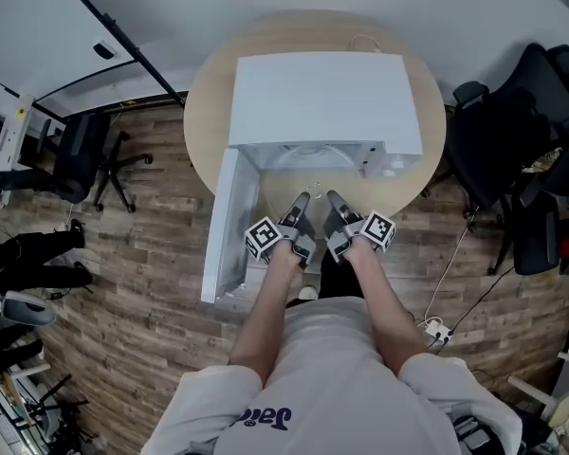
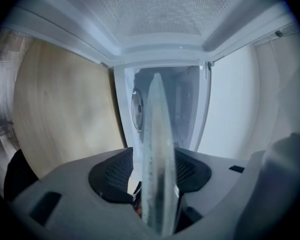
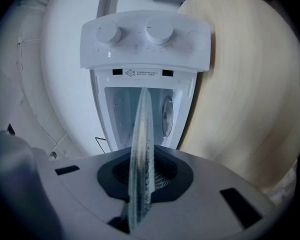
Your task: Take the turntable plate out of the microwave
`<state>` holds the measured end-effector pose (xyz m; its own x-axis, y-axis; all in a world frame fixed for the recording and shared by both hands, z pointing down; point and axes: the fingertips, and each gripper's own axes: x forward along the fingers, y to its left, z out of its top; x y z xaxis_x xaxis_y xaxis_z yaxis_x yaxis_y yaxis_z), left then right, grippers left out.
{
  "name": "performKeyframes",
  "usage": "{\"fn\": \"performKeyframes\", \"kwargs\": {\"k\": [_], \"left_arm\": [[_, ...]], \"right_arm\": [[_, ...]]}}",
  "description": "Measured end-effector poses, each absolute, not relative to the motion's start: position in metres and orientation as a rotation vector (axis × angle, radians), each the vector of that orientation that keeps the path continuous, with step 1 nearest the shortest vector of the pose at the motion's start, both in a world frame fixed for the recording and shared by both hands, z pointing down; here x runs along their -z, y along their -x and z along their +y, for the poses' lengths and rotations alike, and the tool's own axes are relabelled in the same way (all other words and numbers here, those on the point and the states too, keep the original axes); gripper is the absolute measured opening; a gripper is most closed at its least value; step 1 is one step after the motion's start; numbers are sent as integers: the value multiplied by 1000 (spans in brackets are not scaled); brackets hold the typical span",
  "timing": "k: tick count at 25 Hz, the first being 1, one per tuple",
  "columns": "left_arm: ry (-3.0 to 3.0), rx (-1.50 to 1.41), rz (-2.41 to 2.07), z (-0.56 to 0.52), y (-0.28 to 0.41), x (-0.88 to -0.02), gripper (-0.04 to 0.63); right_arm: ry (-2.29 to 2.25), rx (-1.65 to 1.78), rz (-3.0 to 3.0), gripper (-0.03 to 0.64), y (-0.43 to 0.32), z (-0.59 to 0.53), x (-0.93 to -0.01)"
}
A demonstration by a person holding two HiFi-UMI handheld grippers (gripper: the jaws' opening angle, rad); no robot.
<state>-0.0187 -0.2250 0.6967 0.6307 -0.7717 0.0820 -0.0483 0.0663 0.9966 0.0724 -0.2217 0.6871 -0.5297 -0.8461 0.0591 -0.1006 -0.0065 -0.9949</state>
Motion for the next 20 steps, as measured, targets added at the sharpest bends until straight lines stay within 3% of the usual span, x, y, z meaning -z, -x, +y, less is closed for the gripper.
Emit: {"fn": "performKeyframes", "kwargs": {"k": [7,20], "left_arm": [[-1425,663,-731,-212,24,-676,77],[-1423,714,-643,-191,19,-594,72]], "right_arm": [[1021,1623,1598,32,-74,-197,-675],[1062,1637,1592,34,-74,-177,-592]]}}
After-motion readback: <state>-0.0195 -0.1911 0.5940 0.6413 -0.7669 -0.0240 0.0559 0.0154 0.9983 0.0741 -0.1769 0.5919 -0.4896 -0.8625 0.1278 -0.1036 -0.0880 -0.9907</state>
